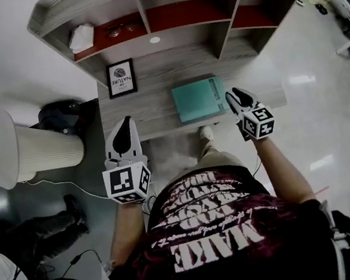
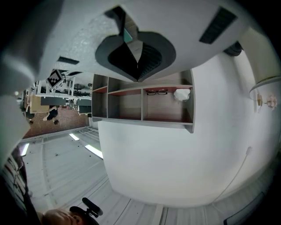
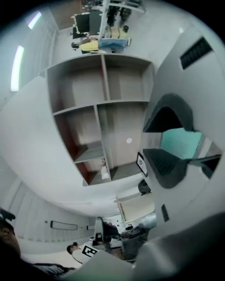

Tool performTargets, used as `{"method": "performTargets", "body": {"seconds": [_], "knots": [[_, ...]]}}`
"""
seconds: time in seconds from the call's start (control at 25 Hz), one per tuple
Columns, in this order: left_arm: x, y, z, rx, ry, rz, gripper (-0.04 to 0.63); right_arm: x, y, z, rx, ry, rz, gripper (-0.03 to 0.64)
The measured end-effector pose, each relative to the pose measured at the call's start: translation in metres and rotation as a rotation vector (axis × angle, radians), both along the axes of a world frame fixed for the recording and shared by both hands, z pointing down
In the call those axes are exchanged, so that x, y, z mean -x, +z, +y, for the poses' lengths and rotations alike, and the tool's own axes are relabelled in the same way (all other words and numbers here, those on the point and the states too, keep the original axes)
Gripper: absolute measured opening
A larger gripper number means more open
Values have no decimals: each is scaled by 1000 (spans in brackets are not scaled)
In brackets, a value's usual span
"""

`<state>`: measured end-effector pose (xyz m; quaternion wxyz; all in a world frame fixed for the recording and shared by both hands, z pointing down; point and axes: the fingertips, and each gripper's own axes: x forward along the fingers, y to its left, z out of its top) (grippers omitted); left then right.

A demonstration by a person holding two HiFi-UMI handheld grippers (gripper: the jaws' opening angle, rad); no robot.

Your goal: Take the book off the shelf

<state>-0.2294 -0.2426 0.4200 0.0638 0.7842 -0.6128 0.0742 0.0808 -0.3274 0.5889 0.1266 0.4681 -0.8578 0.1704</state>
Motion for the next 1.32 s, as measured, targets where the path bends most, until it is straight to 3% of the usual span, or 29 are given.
{"method": "performTargets", "body": {"seconds": [0.16, 0.64, 0.92, 1.32], "knots": [[2, -9, 5, -18, 12, 18, 6, 3, -56, 14, -125, 7, 37, 5], [3, -28, 32, -101, 34, 4, 6, 18, -170, 66, -318, -51, 56, 3], [1, -25, 39, -90, 46, 33, 6, 31, -185, 83, -326, -91, 52, 3], [-43, -40, 29, -96, 66, 41, 6, -9, -186, 90, -273, -130, 58, 3]]}}
